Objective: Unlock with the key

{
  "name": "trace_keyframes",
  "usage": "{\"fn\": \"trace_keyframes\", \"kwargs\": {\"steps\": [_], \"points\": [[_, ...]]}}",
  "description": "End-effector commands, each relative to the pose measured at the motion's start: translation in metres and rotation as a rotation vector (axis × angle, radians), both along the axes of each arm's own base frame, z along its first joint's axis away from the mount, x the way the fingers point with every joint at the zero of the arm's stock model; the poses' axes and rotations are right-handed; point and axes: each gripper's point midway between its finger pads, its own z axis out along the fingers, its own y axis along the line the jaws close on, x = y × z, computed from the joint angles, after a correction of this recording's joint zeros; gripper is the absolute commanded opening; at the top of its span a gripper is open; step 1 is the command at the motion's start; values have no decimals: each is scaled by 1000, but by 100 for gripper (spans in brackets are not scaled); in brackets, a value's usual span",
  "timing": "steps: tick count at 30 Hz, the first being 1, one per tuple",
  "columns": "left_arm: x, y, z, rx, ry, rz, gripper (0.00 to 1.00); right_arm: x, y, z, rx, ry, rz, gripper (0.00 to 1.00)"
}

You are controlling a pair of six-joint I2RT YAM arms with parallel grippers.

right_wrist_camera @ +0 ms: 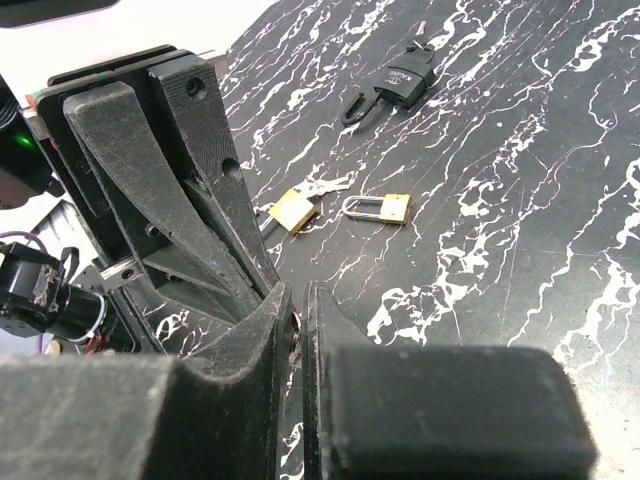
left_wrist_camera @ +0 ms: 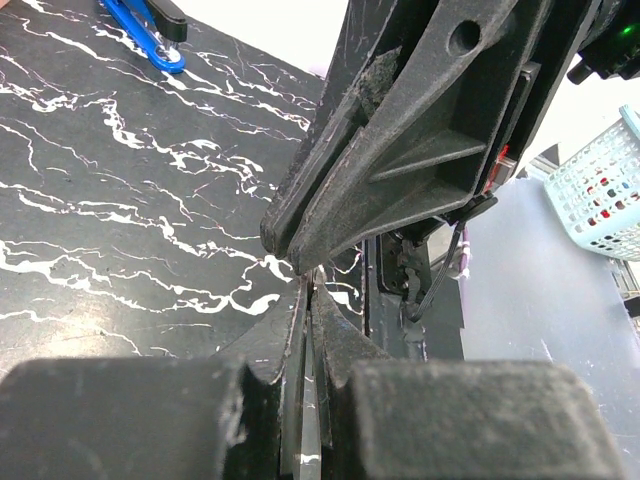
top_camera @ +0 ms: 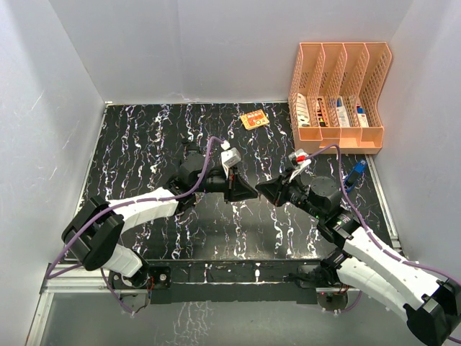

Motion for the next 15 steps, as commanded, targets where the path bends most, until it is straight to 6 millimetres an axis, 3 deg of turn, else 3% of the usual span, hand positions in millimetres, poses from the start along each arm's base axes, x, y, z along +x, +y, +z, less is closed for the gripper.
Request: {"fn": "trace_keyframes", "kwargs": {"steps": [1,4,11,15], "points": [[-4,1,28,-81,-56,-35,0,3,-2,12,29,-43,-12,0],[-1,1,26,-73,-44,-18,1,4,-2,13,39,-40,-19,0],[7,10,18,-55,-40,59,40,10,-6,14,57,-14,-63,0],[12,18,15,-45,-48,113,50,15,-9,9,48,10,-95,0]]}}
